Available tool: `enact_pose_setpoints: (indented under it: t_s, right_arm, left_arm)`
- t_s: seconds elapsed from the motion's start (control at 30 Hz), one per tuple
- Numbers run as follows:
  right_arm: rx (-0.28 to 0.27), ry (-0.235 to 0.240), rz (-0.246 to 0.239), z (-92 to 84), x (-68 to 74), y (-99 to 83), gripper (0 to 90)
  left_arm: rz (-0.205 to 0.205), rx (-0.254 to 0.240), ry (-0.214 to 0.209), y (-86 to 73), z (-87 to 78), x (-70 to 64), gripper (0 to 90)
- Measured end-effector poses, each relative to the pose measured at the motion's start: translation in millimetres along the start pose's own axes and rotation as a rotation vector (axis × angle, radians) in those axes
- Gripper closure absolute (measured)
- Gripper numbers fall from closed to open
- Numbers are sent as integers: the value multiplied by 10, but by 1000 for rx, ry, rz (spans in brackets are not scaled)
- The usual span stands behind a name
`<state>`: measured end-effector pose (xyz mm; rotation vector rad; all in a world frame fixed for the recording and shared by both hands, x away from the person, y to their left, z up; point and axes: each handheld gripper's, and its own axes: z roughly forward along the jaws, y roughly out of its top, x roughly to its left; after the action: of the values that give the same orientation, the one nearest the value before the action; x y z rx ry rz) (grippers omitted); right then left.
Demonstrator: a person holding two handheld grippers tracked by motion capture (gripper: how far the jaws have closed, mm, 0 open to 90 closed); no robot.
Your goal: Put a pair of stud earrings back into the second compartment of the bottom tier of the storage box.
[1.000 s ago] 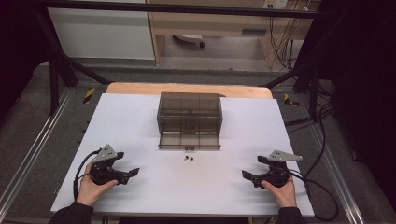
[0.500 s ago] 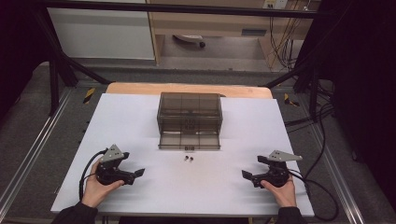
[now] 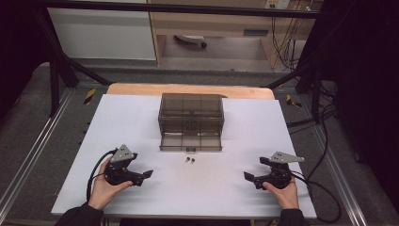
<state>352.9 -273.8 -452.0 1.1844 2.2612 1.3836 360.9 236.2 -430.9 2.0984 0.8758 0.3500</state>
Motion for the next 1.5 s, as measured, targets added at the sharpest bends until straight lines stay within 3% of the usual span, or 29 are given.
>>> enact_pose_setpoints:
  t_s: [0.73, 1.1, 1.5]
  right_arm:
    - [1, -1, -5, 1, 0, 0, 6]
    - [4, -3, -6, 0, 2, 0, 6]
    - [7, -4, -9, 4, 0, -1, 6]
  left_arm:
    - [27, 7, -41, 292, 224, -224, 88]
    - [50, 9, -62, 442, 412, -327, 93]
    - [43, 44, -41, 545, 606, -434, 128]
